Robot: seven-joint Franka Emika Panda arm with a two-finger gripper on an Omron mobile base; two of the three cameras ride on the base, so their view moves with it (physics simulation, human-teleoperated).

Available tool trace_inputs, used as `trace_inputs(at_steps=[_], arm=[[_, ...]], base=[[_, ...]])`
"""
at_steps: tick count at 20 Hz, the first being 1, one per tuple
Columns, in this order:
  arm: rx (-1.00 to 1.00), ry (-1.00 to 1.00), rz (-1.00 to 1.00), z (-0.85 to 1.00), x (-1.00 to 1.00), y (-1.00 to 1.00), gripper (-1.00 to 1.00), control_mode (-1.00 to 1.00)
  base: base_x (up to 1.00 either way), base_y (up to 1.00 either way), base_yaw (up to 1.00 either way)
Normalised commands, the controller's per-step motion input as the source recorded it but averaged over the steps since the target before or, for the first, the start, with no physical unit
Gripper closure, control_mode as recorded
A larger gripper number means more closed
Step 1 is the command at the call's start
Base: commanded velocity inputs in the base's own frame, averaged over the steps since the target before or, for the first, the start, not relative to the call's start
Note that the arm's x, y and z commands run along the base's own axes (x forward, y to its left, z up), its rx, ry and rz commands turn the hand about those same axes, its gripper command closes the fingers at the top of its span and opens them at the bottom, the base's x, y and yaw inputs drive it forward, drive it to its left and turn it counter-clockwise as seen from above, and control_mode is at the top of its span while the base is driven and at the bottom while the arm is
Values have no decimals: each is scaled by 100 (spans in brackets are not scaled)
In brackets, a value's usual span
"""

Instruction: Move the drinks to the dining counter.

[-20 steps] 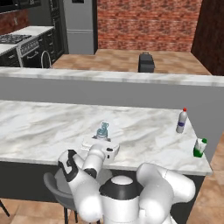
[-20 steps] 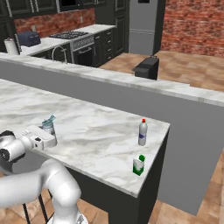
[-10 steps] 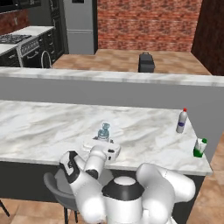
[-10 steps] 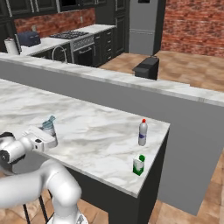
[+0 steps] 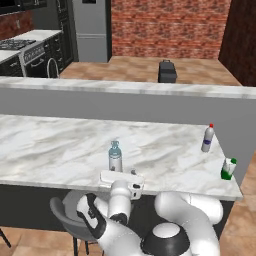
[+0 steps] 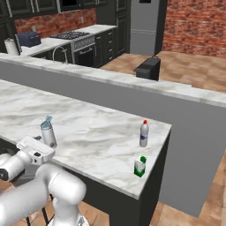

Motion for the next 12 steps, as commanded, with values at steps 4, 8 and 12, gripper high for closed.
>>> trace_inputs(at_steps=[4, 8, 12], arm=[[0, -14, -18, 68, -72, 1, -100, -100], [12, -3, -19, 100, -100, 0, -100, -100], [13, -3, -15, 100, -100, 0, -100, -100]], base=[[0, 0, 0], [0, 0, 0], [0, 0, 0]])
